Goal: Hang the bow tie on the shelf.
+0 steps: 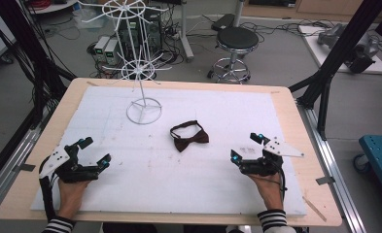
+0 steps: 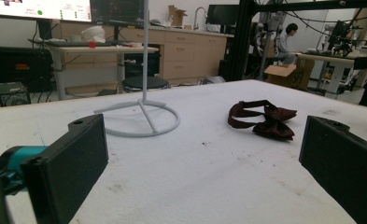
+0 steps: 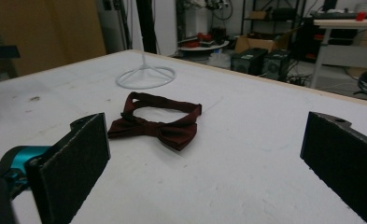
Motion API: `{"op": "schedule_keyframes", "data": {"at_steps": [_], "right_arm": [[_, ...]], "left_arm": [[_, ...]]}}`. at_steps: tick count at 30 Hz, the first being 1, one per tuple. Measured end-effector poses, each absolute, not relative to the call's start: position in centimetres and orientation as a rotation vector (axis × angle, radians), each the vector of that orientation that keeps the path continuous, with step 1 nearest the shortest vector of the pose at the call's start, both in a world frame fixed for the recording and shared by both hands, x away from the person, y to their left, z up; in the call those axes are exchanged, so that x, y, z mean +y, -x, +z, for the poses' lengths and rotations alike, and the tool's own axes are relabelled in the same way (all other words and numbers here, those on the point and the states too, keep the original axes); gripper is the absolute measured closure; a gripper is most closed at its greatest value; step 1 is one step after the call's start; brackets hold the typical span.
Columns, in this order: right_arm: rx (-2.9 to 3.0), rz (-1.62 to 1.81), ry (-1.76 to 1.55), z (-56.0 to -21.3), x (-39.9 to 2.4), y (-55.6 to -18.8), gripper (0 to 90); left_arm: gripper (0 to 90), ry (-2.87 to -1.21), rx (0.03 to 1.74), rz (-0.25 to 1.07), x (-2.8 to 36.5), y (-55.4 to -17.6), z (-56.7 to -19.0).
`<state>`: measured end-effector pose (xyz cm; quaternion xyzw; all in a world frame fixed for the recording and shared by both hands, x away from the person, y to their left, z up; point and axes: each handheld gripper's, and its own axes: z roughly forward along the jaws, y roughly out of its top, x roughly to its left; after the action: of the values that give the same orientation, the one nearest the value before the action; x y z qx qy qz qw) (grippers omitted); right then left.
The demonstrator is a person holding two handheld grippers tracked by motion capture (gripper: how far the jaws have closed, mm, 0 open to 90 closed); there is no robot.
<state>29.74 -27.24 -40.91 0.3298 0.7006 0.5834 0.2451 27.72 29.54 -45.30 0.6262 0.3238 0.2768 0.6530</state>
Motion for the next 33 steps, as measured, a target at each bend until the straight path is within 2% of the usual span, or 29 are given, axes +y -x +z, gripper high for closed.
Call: {"op": "schedule_keyframes", "data": {"at_steps": [8,20,33], "right_arm": [[2.016,1.543,-0.842,-37.7,-26.2,-31.5,0.7],[2.192,1.474,-0.775,-35.4,-24.8,-33.9,0.7],[2.405,1.307,-0.681,-36.2,-22.0,-36.1,0.7]], "left_arm": [[1.7,-1.422,0.732,0.632,29.5,-27.7,-45.3],[1.7,-1.42,0.736,0.631,29.5,-27.7,-45.3],[1.7,-1.42,0.737,0.63,29.5,-27.7,-45.3]]}}
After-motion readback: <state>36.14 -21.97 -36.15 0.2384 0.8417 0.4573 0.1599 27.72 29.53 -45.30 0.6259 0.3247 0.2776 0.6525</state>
